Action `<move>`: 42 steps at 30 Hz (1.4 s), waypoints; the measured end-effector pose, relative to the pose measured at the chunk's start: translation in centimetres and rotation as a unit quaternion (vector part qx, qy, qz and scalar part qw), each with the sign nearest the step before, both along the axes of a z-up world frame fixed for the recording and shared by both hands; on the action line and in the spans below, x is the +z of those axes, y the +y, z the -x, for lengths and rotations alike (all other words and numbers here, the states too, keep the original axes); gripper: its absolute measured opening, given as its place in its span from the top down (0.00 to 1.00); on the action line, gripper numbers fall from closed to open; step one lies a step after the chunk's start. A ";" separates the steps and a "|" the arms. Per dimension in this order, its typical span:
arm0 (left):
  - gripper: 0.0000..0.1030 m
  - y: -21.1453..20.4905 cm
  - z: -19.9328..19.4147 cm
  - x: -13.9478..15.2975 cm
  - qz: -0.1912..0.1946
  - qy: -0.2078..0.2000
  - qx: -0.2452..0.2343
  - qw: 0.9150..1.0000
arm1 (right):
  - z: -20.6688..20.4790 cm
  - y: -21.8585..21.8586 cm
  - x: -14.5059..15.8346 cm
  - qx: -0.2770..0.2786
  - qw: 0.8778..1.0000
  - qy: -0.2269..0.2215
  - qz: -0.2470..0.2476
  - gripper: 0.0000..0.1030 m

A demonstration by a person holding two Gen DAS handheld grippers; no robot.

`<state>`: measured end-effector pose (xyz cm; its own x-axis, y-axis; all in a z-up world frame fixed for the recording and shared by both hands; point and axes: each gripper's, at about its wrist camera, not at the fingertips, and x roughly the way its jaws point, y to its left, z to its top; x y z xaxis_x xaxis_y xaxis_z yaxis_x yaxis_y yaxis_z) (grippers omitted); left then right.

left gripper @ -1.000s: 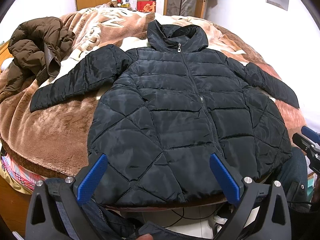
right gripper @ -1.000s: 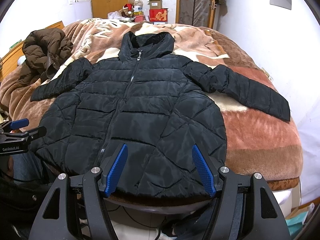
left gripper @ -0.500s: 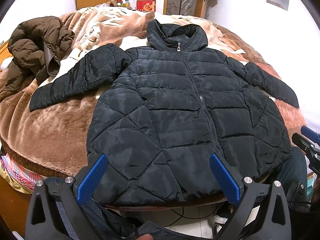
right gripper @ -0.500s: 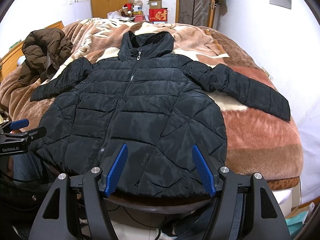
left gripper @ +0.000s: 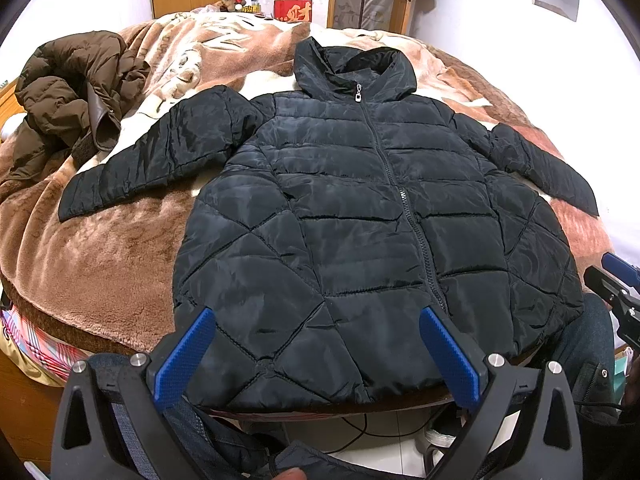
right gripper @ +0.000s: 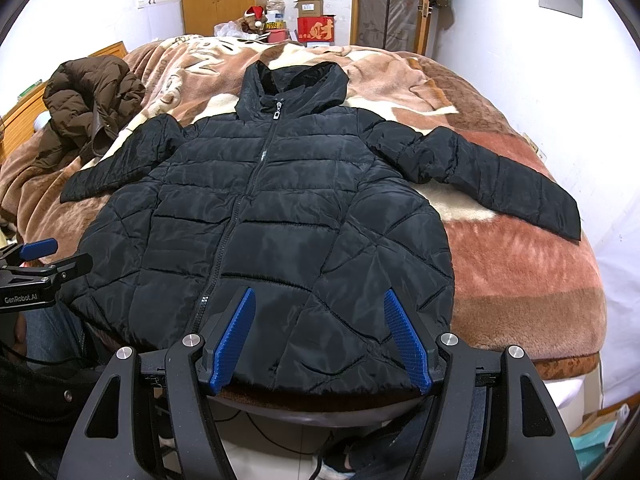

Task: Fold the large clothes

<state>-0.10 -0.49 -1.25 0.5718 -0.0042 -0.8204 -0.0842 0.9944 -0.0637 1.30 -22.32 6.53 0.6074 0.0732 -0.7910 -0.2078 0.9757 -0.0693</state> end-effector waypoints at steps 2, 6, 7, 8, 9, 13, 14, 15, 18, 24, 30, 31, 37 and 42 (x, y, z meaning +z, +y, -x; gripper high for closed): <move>0.00 0.1 0.0 0.1 0.000 0.000 -0.001 1.000 | 0.0 0.0 0.0 0.000 1.000 0.000 0.000 0.35; 0.00 0.1 -0.1 0.1 0.001 0.000 -0.001 1.000 | 0.0 0.0 0.0 0.000 1.000 0.000 0.000 0.35; 0.00 0.1 -0.1 0.1 0.000 0.000 -0.001 1.000 | 0.0 0.0 0.0 0.000 1.000 0.000 0.000 0.35; 0.00 0.1 0.0 0.0 0.000 0.000 -0.001 1.000 | 0.0 0.0 -0.1 0.000 1.000 0.001 0.000 0.35; 0.00 0.1 -0.1 0.1 0.001 0.001 -0.001 1.000 | 0.0 0.0 0.0 0.000 1.000 0.001 0.000 0.35; 0.00 0.0 0.1 -0.1 0.001 0.001 -0.001 1.000 | -0.1 0.0 0.0 0.000 1.000 0.001 0.000 0.35; 0.00 0.0 0.1 -0.1 0.001 0.001 -0.001 1.000 | -0.1 0.0 0.0 0.000 1.000 0.001 0.000 0.35; 0.00 0.0 0.1 -0.1 0.001 0.001 -0.001 1.000 | -0.1 0.0 -0.1 0.000 1.000 0.001 0.000 0.35; 0.00 -0.1 0.1 -0.3 0.001 0.002 -0.001 1.000 | -0.1 0.0 -0.1 0.000 1.000 0.001 0.000 0.35; 0.00 -0.2 0.1 -0.7 0.002 0.005 -0.003 1.000 | -0.1 0.0 -0.1 0.000 1.000 0.001 0.000 0.35; 0.00 -0.3 0.1 -1.0 0.002 0.009 -0.003 1.000 | -0.2 0.0 -0.1 0.000 1.000 0.002 0.000 0.35; 0.00 -0.2 -0.3 -0.8 0.003 0.010 -0.004 1.000 | -0.2 0.0 -0.2 0.000 1.000 0.002 0.000 0.35; 0.00 0.3 -1.1 -1.0 0.001 0.011 -0.002 1.000 | -1.1 -0.1 -0.9 0.003 1.000 0.007 -0.008 0.35; 0.00 1.8 -2.9 -1.5 -0.004 0.011 0.009 1.000 | -3.5 0.5 -1.2 0.008 1.000 0.016 -0.017 0.35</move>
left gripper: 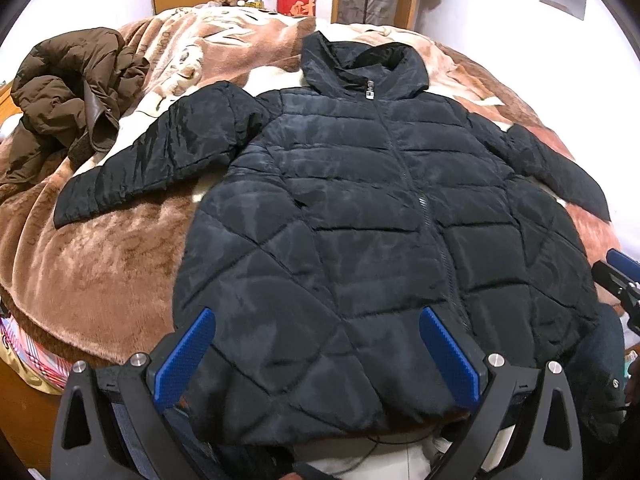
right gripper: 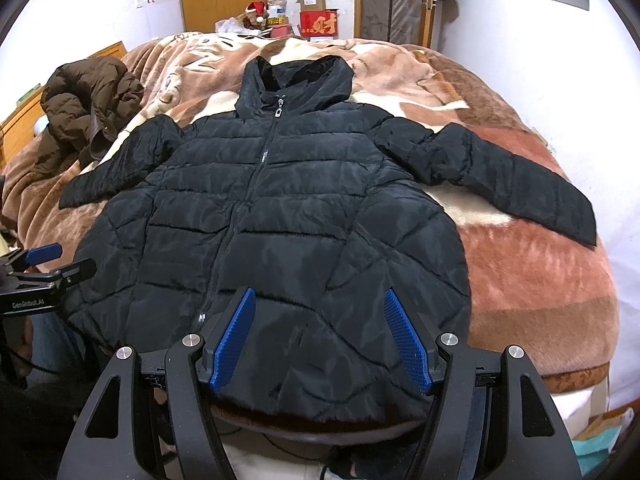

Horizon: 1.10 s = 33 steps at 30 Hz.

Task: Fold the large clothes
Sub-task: 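Grasp the black jacket's sleeve cuff with the left tool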

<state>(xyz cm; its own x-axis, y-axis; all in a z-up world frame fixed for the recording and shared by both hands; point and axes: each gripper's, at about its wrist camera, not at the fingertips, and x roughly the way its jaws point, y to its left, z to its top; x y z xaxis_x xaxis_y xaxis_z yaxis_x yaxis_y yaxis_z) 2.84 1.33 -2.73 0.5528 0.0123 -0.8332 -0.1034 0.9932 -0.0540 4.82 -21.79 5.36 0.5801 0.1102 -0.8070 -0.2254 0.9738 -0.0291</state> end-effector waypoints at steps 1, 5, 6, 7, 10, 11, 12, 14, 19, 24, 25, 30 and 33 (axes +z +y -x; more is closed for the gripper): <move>0.00 0.5 -0.5 -0.1 0.000 0.001 0.005 1.000 | -0.4 0.1 -0.1 0.003 1.000 0.001 -0.001 0.35; 0.00 2.9 -2.4 -0.7 0.003 -0.002 0.027 1.000 | -2.6 1.4 -0.3 0.024 1.000 0.005 0.000 0.35; 0.00 3.6 -2.9 -0.8 0.004 -0.003 0.033 0.999 | -3.2 1.7 -0.4 0.028 1.000 0.005 0.001 0.35; 0.00 4.2 -3.5 -1.0 0.008 -0.004 0.040 0.999 | -4.0 2.1 -0.4 0.034 0.999 0.006 -0.001 0.35; 0.00 6.6 -5.1 -1.2 0.020 -0.008 0.062 0.998 | -6.1 3.0 -0.5 0.043 0.999 0.006 0.000 0.35; 0.00 7.6 -5.7 -1.4 0.020 -0.010 0.073 0.997 | -7.1 3.6 -0.6 0.048 0.999 0.004 0.002 0.35; 0.00 8.6 -6.2 -1.6 0.020 -0.011 0.082 0.996 | -7.7 4.0 -0.7 0.050 0.999 0.003 0.003 0.35; 0.01 10.7 -7.5 -2.0 0.025 -0.009 0.104 0.994 | -9.0 4.8 -0.8 0.057 0.998 -0.001 0.008 0.35; 0.01 15.6 -10.0 -3.6 0.020 -0.004 0.151 0.988 | -12.3 7.0 -1.7 0.073 0.997 -0.008 0.031 0.35; 0.01 20.8 -11.8 -6.1 0.043 0.005 0.196 0.980 | -15.1 8.5 -3.4 0.078 0.996 0.000 0.045 0.35; 0.02 21.8 -12.0 -6.6 0.046 0.007 0.207 0.977 | -15.5 8.6 -3.7 0.078 0.996 0.004 0.045 0.35; 0.06 26.3 -12.9 -8.9 0.061 0.011 0.259 0.964 | -17.2 9.1 -5.6 0.079 0.995 0.021 0.057 0.35; 0.07 28.4 -13.1 -10.0 0.068 0.006 0.284 0.956 | -18.0 9.0 -6.8 0.077 0.994 0.034 0.064 0.35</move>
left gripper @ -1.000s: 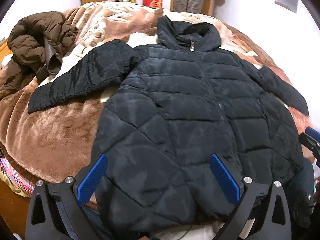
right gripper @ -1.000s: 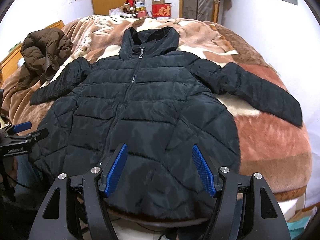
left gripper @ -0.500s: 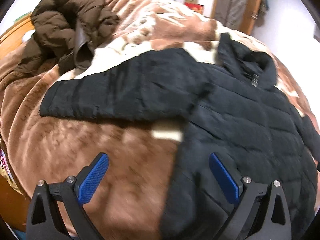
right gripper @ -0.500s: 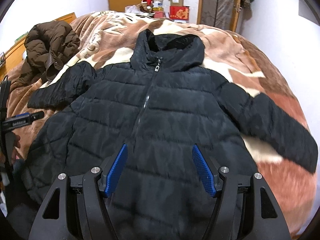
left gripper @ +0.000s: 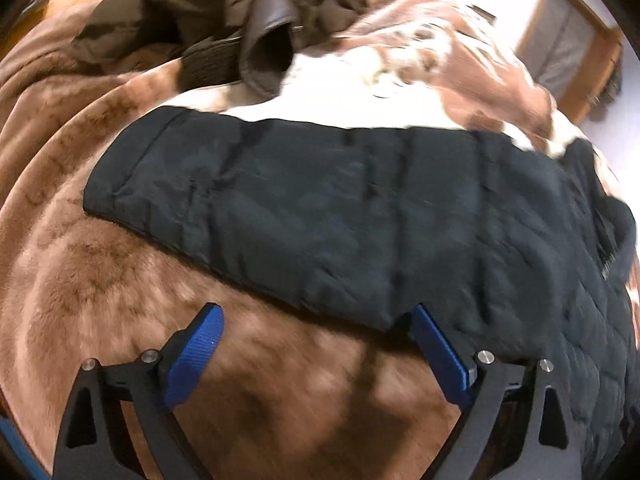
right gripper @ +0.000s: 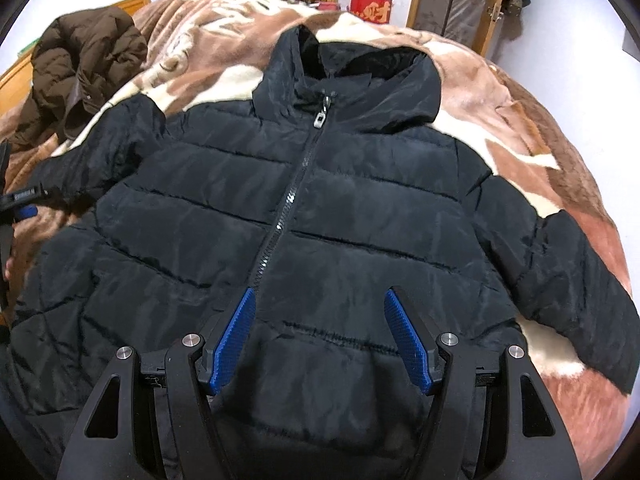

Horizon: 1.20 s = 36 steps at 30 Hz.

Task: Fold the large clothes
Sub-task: 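Grasp the black jacket's sleeve cuff with the left tool, then fold the sleeve across the jacket body with the left tool and release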

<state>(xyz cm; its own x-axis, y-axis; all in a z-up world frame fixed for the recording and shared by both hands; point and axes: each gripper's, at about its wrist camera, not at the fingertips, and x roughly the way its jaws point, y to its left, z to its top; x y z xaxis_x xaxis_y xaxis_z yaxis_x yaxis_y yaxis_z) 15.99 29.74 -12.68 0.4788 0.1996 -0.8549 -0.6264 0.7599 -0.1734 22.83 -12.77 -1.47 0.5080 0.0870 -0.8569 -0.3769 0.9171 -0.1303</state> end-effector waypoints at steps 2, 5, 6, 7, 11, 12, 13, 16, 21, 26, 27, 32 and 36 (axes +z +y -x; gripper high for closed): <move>0.07 1.5 0.0 -0.5 0.007 -0.010 0.020 1.000 | -0.2 0.0 -0.5 -0.003 1.000 0.005 0.003 0.35; 0.07 3.6 -0.2 -1.4 0.031 -0.031 0.047 0.998 | -0.6 -0.3 -1.3 -0.009 1.000 0.013 0.009 0.35; 0.07 4.2 -0.3 -1.6 0.033 -0.036 0.056 0.997 | -0.6 -0.5 -1.5 -0.011 1.000 0.014 0.012 0.35; 0.07 4.8 -0.3 -1.8 0.036 -0.041 0.062 0.997 | -0.7 -0.6 -1.6 -0.013 1.000 0.016 0.015 0.35; 0.14 6.1 -1.0 -2.9 0.045 -0.044 0.082 0.995 | -0.7 -1.1 -2.0 -0.018 1.000 0.016 0.019 0.35; 0.19 6.2 -1.2 -2.9 0.044 -0.042 0.084 0.995 | -0.7 -1.3 -2.1 -0.020 0.999 0.016 0.020 0.35; 0.29 6.3 -1.6 -2.8 0.038 -0.040 0.084 0.995 | -0.6 -1.4 -2.1 -0.022 0.999 0.016 0.021 0.35; 0.67 5.9 -2.0 -1.6 0.017 -0.036 0.073 0.997 | -0.3 -2.0 -1.8 -0.029 0.999 0.014 0.020 0.35; 0.84 4.6 -1.8 3.4 -0.003 -0.062 0.043 0.997 | 0.5 -3.0 -0.9 -0.037 0.999 0.006 0.010 0.35; 0.85 0.7 -1.9 11.3 -0.028 -0.125 -0.023 0.992 | 1.6 -4.2 0.2 -0.041 0.999 -0.002 -0.005 0.38; 0.85 -0.5 -2.0 12.9 -0.033 -0.138 -0.039 0.989 | 1.7 -4.4 0.5 -0.043 0.999 -0.004 -0.010 0.38; 0.85 -7.2 -3.7 18.8 -0.053 -0.181 -0.129 0.974 | 2.3 -6.6 1.8 -0.065 0.997 -0.015 -0.046 0.38; 0.85 -12.8 -6.1 20.0 -0.048 -0.189 -0.197 0.961 | 2.6 -8.7 2.5 -0.083 0.994 -0.016 -0.072 0.38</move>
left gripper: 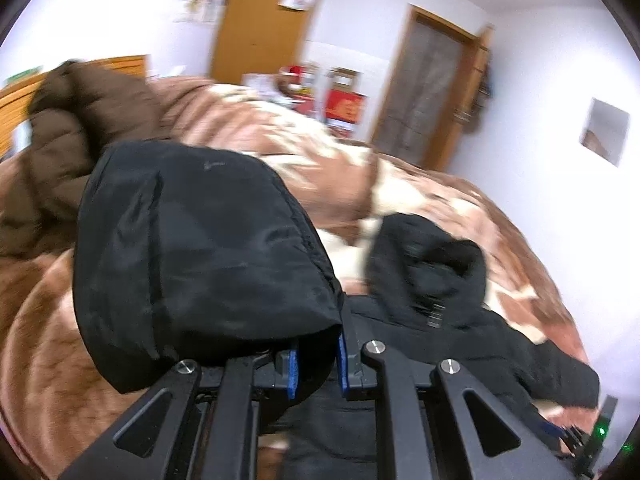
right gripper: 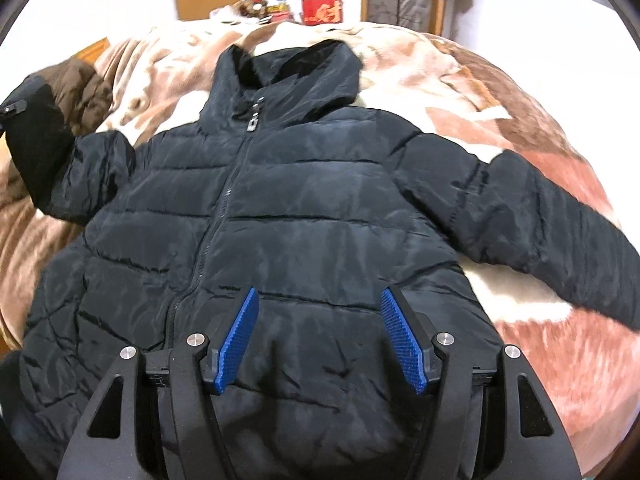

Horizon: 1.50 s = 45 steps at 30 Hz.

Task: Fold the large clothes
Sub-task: 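Fold the sleeve across the jacket body with the left tool and release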

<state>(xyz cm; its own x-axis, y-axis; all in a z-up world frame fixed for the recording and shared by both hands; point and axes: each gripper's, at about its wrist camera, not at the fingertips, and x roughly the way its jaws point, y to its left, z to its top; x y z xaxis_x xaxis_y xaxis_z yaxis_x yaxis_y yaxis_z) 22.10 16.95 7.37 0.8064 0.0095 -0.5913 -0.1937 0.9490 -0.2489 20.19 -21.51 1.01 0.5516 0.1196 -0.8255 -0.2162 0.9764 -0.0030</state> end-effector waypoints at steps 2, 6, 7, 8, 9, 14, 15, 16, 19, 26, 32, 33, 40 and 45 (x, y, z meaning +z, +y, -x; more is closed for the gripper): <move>0.85 -3.1 -1.3 -0.4 0.003 0.004 -0.036 0.999 | 0.0 -0.9 -0.1 -0.005 1.000 0.007 -0.010 0.38; 0.85 -8.4 -4.2 -2.4 0.020 0.020 -0.098 0.995 | 0.3 -2.6 -0.5 -0.021 0.999 0.020 -0.015 0.38; 0.85 -9.9 -5.1 -3.4 0.027 0.028 -0.116 0.992 | 0.3 -3.0 -0.7 -0.025 0.999 0.022 -0.014 0.38; 0.85 -11.0 -5.9 -4.3 0.033 0.036 -0.131 0.990 | 0.4 -3.2 -0.8 -0.027 0.999 0.024 -0.014 0.38; 0.85 -12.3 -6.9 -5.5 0.041 0.046 -0.148 0.987 | 0.5 -3.6 -1.0 -0.031 0.999 0.026 -0.015 0.38; 0.83 -18.5 -9.2 -10.6 0.056 0.093 -0.202 0.973 | 0.8 -5.4 -1.5 -0.048 0.998 0.029 -0.020 0.38; 0.78 -19.5 -9.9 -11.9 0.059 0.109 -0.211 0.970 | 0.8 -5.7 -1.6 -0.052 0.998 0.030 -0.022 0.38; 0.70 -20.1 -10.0 -12.7 0.066 0.120 -0.218 0.966 | 0.7 -5.9 -1.6 -0.054 0.998 0.029 -0.023 0.38; 0.39 -21.8 -10.1 -14.0 0.094 0.136 -0.232 0.958 | 0.5 -6.4 -1.4 -0.060 0.998 0.024 -0.026 0.38; 0.24 -21.7 -8.0 -10.3 0.130 0.089 -0.270 0.950 | -0.2 -5.8 0.4 -0.069 0.996 -0.001 -0.052 0.38; 0.24 -16.1 -7.1 -7.5 0.109 0.061 -0.233 0.965 | -2.4 -3.0 0.9 -0.049 0.997 -0.013 -0.063 0.38; 0.24 -15.2 -7.1 -7.1 0.092 0.057 -0.217 0.970 | -2.9 -2.4 0.7 -0.045 0.997 -0.011 -0.065 0.38; 0.24 -7.4 -10.1 -13.1 0.017 0.119 -0.098 0.988 | -7.5 0.7 -4.1 -0.026 0.997 0.048 -0.048 0.43; 0.26 -4.1 -10.6 -18.4 0.048 0.173 -0.057 0.982 | -12.9 0.6 -7.1 -0.037 0.997 0.062 -0.013 0.43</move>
<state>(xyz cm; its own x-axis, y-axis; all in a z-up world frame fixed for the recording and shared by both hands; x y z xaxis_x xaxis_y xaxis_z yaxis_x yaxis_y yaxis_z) 32.69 12.84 -10.99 0.5487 -0.1386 -0.8244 -0.1755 0.9451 -0.2757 33.11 -20.94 -6.08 0.4543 0.1047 -0.8847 -0.1406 0.9890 0.0449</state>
